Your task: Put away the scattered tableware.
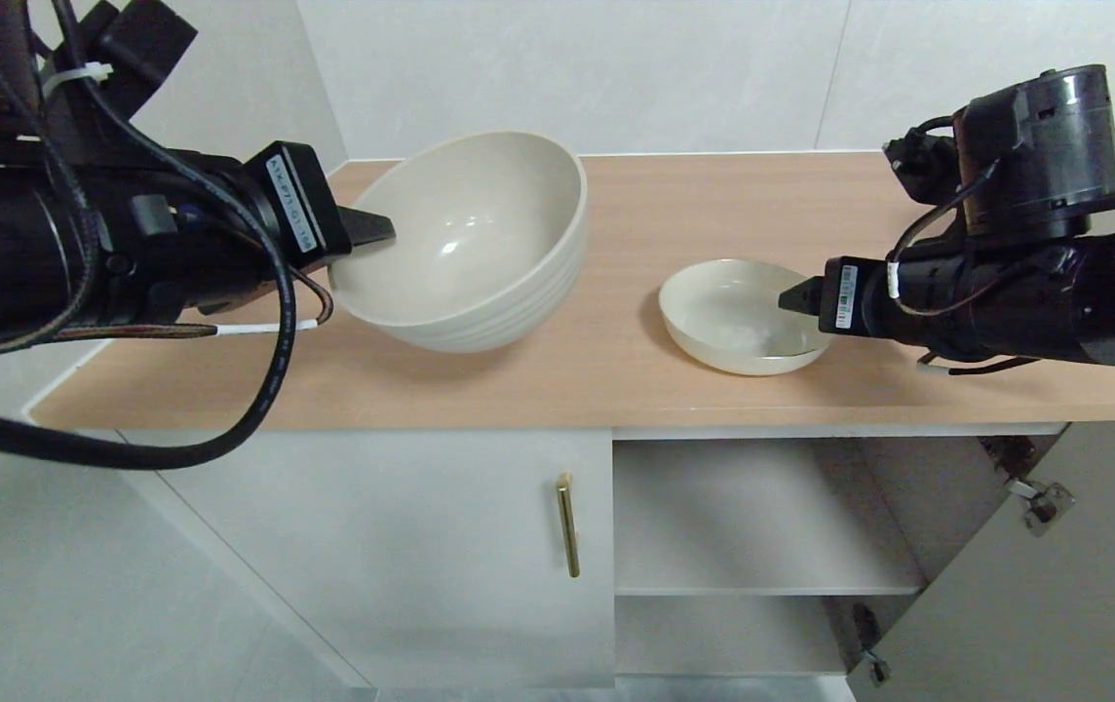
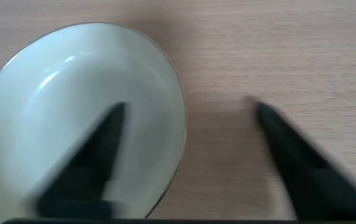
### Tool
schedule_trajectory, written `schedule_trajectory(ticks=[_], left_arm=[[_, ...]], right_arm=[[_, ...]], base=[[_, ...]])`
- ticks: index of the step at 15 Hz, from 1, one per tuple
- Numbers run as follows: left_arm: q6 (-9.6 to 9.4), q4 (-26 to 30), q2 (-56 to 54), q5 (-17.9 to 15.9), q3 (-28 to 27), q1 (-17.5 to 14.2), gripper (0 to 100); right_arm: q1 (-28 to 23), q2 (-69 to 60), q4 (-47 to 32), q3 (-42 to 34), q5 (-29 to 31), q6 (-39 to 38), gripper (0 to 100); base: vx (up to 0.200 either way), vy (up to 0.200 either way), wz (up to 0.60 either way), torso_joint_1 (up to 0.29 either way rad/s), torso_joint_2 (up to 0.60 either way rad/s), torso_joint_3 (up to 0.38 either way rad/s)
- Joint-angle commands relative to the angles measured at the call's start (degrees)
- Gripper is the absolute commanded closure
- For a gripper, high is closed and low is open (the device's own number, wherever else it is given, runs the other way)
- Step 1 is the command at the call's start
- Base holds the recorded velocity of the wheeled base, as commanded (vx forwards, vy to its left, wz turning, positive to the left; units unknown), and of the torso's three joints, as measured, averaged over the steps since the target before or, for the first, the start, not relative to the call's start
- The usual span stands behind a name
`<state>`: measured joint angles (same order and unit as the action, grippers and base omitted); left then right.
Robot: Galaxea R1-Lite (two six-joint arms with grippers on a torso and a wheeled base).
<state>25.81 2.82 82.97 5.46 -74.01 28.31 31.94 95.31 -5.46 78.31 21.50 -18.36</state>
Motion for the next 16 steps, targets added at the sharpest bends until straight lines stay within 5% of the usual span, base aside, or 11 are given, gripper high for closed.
schedule_trajectory(ticks=[1,3,7,8,12,16], left_arm=[[0.12,0.0,-0.3,0.1,0.1,0.0,100],[0.38,-1.4,-0.5,0.2,0.4,0.0,100],[0.12,-17.4,-2.2,0.1,7.8,-0.9,100],[0.03,-17.8,-3.0,0.1,8.8,-0.9,100],[-1.02,-9.5,-8.2,-0.8,11.8,-0.9,100],[-1.02,-3.6,-14.5,-6.8,18.3,-0.9,100]], right_arm=[[0.1,0.2,0.0,0.1,-0.1,-0.1,100],[0.1,-0.2,0.0,0.3,-0.3,-0.5,100],[0.0,-7.0,-1.7,-1.5,-5.0,-4.2,100],[0.0,-9.4,-1.9,-3.0,-7.0,-4.2,100],[0.1,-18.8,-8.4,-7.4,-11.9,-4.2,100],[2.3,-26.8,-11.4,-17.2,-16.1,-4.1,100]], base=[[0.0,0.0,0.0,0.0,0.0,0.0],[0.0,0.0,0.0,0.0,0.0,0.0],[0.0,0.0,0.0,0.0,0.0,0.0],[0.0,0.0,0.0,0.0,0.0,0.0],[0.0,0.0,0.0,0.0,0.0,0.0],[0.0,0.0,0.0,0.0,0.0,0.0]])
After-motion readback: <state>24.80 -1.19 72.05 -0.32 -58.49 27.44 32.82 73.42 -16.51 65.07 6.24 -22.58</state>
